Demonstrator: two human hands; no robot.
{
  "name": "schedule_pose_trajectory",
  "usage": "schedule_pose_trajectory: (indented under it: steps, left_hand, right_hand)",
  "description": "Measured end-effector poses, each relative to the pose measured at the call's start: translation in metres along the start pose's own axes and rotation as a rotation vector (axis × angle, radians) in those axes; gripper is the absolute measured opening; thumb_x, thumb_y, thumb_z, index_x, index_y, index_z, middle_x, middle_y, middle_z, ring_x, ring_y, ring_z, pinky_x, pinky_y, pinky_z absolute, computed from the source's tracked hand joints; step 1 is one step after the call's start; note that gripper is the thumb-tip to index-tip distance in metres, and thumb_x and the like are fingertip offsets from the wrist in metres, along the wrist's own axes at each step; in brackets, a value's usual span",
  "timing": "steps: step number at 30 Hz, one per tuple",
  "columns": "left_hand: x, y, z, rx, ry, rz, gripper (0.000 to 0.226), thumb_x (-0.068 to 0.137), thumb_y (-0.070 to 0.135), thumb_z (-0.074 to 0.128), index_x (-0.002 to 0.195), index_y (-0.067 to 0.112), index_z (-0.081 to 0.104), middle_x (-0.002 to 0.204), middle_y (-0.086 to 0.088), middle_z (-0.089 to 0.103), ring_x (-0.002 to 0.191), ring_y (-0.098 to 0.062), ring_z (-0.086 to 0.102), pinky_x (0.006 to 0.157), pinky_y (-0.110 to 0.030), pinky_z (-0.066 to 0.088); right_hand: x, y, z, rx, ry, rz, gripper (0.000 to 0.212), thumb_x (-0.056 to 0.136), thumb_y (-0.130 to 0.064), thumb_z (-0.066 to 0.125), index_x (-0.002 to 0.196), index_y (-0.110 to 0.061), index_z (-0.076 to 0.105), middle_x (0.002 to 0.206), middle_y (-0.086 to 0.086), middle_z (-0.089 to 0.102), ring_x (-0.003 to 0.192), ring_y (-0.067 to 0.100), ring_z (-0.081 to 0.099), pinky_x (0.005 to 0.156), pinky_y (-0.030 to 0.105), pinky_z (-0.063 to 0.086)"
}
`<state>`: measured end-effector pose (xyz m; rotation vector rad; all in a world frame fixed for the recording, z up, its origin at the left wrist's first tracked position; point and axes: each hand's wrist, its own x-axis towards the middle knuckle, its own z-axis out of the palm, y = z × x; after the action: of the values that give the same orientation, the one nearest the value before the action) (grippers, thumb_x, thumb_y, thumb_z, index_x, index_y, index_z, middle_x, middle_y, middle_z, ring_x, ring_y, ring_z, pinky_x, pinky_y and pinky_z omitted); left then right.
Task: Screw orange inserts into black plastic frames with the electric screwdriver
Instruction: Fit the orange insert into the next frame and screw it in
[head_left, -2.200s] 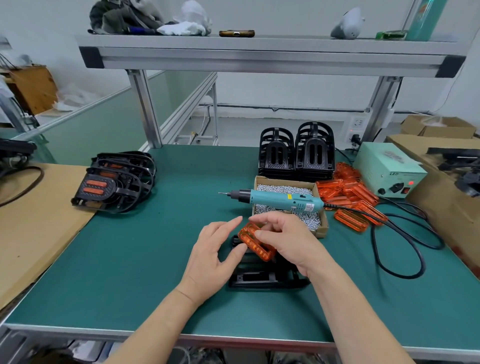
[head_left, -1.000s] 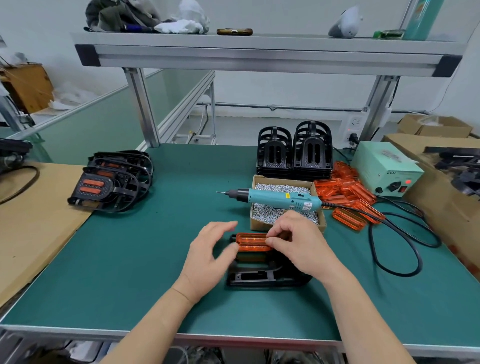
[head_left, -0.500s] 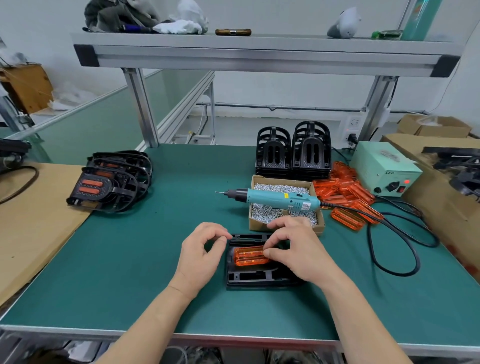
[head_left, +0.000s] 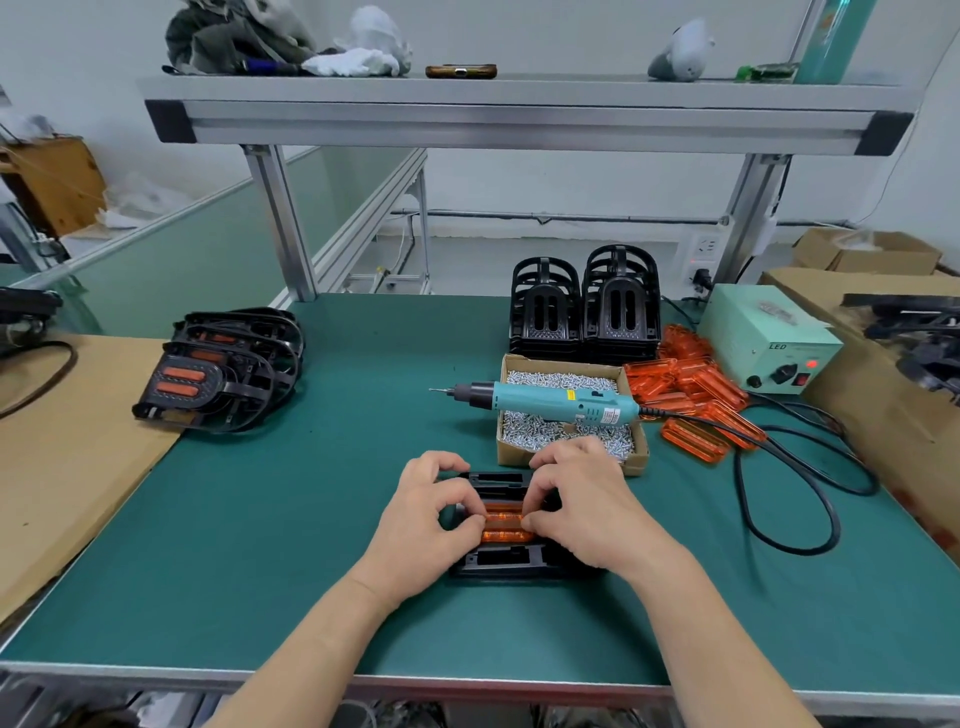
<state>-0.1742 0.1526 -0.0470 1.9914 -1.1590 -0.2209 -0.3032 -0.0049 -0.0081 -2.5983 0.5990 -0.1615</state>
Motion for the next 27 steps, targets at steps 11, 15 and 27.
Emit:
schedule_pose_trajectory:
  steps: [11,15,27]
  left_hand:
    - [0.014,0.002,-0.013,-0.066,0.198,0.05,0.025,0.085,0.024,0.07,0.109,0.026,0.074,0.114,0.009,0.058,0.117,-0.008,0.051,0.102,-0.013,0.032]
    - [0.07,0.001,-0.03,0.336,0.208,0.151,0.042,0.09,0.013,0.068,0.131,0.015,0.063,0.13,-0.004,0.06,0.127,-0.026,0.047,0.111,-0.034,0.033]
    - [0.148,0.004,-0.025,0.854,-0.209,0.151,0.033,0.094,0.041,0.057,0.124,0.028,0.058,0.13,0.004,0.061,0.142,-0.015,0.034,0.12,-0.05,0.005]
  right_hand:
    - [0.014,-0.006,-0.008,1.522,0.288,0.393,0.03,0.095,-0.003,0.066,0.124,-0.002,0.058,0.116,0.017,0.07,0.106,0.025,0.071,0.083,0.025,0.058]
    - [0.022,-0.014,-0.016,1.917,0.245,0.469,0.012,0.097,0.008,0.053,0.109,0.01,0.055,0.117,0.032,0.065,0.106,0.037,0.071,0.079,0.032,0.061]
    - [0.058,-0.014,-0.016,2.209,0.285,0.635,0.034,0.099,0.012,0.043,0.132,0.003,0.041,0.133,0.034,0.048,0.106,0.04,0.066,0.042,0.021,0.05]
